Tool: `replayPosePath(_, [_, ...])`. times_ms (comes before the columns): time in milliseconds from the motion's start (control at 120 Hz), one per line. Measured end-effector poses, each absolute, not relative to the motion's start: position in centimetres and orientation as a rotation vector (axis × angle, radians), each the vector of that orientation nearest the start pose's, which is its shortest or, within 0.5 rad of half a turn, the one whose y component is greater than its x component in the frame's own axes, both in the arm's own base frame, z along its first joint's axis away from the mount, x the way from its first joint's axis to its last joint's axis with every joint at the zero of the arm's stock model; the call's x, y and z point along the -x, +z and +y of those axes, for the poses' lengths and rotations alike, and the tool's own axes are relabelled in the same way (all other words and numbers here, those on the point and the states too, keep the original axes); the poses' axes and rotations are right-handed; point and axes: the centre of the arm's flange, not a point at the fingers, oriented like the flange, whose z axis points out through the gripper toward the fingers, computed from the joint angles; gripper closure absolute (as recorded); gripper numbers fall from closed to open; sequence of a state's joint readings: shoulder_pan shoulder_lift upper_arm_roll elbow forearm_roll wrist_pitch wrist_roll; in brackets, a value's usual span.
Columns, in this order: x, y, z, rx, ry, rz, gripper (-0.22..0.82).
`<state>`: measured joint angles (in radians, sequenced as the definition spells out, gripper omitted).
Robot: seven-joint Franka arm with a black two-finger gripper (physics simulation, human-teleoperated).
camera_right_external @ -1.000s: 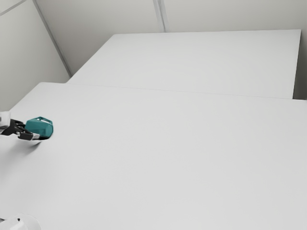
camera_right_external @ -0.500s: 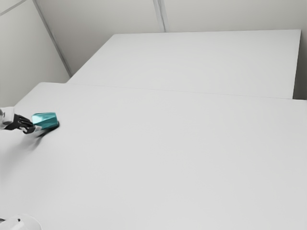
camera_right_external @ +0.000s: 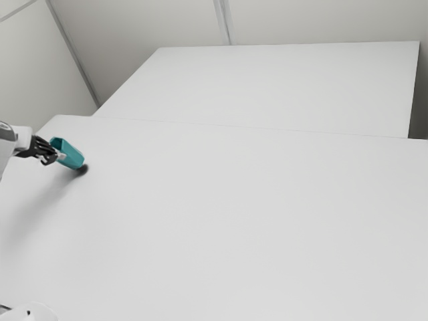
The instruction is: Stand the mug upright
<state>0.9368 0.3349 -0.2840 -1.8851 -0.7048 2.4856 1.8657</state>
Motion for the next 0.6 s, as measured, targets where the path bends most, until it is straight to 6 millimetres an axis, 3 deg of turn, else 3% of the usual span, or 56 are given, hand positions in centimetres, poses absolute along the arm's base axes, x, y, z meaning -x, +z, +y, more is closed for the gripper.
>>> replayPosePath(183, [-51.8, 39.5, 34.1, 2.76, -0.806, 1.094, 0.77])
replayPosePath(317, [-53.8, 42.1, 27.3, 2.748, -0.597, 1.255, 0.78])
replayPosePath(475, [-55.2, 43.7, 20.5, 2.793, -0.387, 1.289, 0.78])
replayPosePath(600, [-56.3, 43.3, 15.1, 2.848, -0.259, 1.25, 0.79])
